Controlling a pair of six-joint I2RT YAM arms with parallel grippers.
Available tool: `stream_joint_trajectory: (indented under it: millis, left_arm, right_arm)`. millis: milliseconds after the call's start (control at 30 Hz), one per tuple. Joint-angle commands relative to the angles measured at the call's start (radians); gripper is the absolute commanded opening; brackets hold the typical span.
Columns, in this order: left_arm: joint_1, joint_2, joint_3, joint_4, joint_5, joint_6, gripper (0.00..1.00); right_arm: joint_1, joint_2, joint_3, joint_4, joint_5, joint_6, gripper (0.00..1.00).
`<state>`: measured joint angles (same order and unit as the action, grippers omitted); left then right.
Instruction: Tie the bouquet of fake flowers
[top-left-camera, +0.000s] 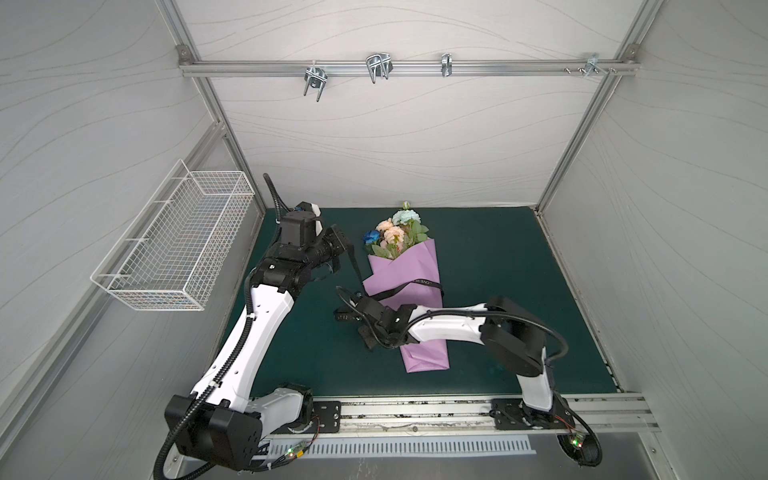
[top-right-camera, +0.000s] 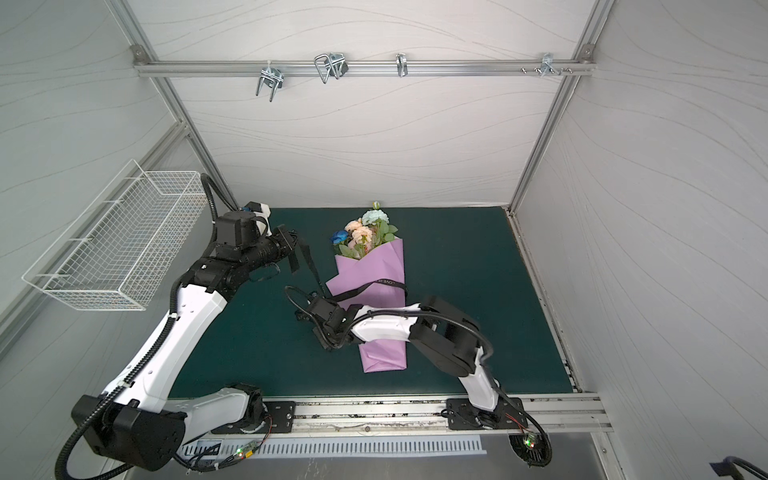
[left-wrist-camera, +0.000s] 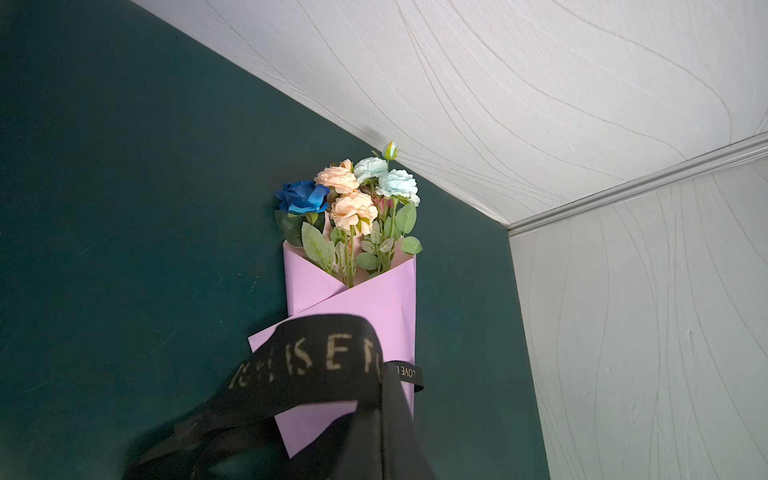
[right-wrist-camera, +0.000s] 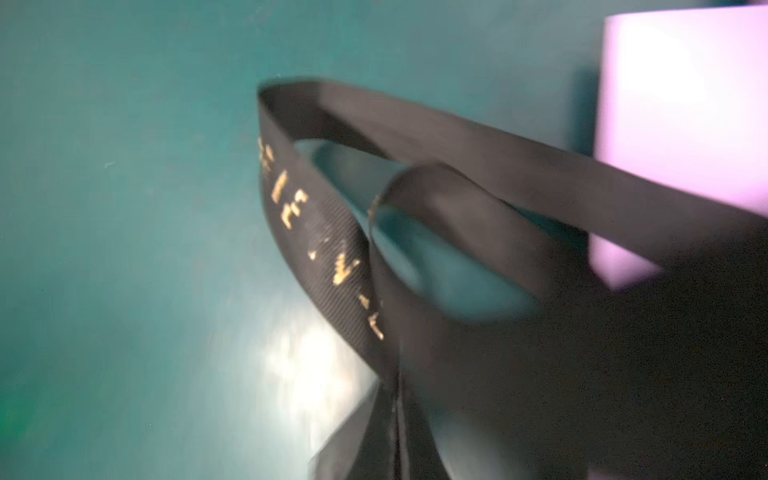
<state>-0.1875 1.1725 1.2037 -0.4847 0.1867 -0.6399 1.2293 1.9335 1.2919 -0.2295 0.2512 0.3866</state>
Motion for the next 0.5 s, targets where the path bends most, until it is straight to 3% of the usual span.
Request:
stream_joint_trajectory:
  millis: [0,267,467]
  left_arm:
    - [0.006,-0.039,-0.015,-0.037,-0.018,0.002,0.0]
    - [0.006,-0.125,-0.094,-0.127,0.006,0.004,0.0]
    - [0.006,-0.216,-0.224,-0.222,-0.035,-0.047,0.0]
  right_arm:
    - [-0.005,-0.175,-0.054,-0.084,0.039,0.041,0.0]
    - [-0.08,-0.371,-0.239,-0.227,0.039,0.153,0.0]
    - [-0.241,-0.396,-0.302,-0.18,-0.089,0.172,0.0]
